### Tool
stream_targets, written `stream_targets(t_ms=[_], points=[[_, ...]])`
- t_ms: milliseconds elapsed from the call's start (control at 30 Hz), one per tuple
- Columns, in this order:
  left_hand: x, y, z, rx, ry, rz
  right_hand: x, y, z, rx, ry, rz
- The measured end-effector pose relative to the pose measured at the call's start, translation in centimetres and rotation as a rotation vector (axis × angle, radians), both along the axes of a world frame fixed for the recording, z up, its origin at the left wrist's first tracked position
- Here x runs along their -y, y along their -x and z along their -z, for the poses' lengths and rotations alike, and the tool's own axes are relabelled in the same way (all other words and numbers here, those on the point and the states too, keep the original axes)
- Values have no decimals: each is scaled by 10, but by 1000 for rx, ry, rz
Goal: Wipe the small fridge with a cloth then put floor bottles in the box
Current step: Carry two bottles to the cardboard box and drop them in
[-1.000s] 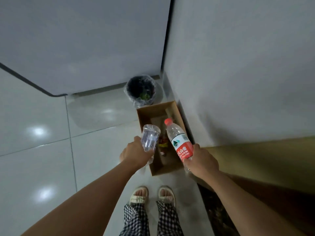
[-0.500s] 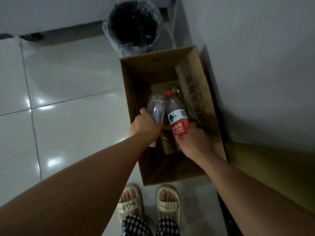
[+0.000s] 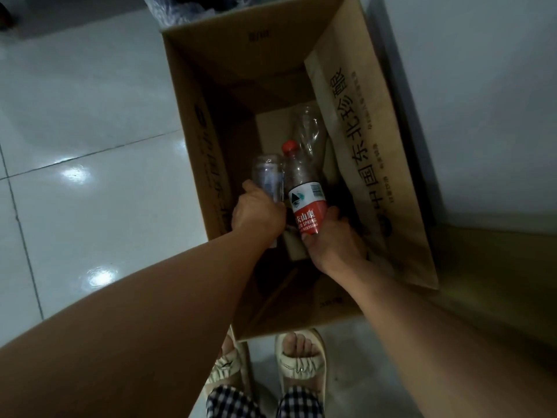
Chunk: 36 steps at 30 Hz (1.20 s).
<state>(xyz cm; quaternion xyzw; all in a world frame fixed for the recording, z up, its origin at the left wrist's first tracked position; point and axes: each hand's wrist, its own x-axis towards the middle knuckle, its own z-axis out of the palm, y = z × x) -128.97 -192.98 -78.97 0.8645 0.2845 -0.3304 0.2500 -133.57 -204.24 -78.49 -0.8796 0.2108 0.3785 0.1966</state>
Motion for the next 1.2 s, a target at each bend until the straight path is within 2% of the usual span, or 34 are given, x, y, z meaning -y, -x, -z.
stream_targets(t_ms=[133, 300, 633, 900, 1200], points=[[0, -1, -17, -6, 4, 87, 5, 4, -13, -7, -1, -58], [-1, -11, -69, 2, 12, 192, 8, -1, -59, 23, 18, -224], [-32, -32, -242, 77, -125, 571, -16, -32, -222, 181, 56, -504], [-79, -25, -405, 142, -165, 617, -43, -41, -385, 368, 90, -671], [-135, 9, -560, 213, -283, 514, -76, -30, -539, 518, 34, -907]])
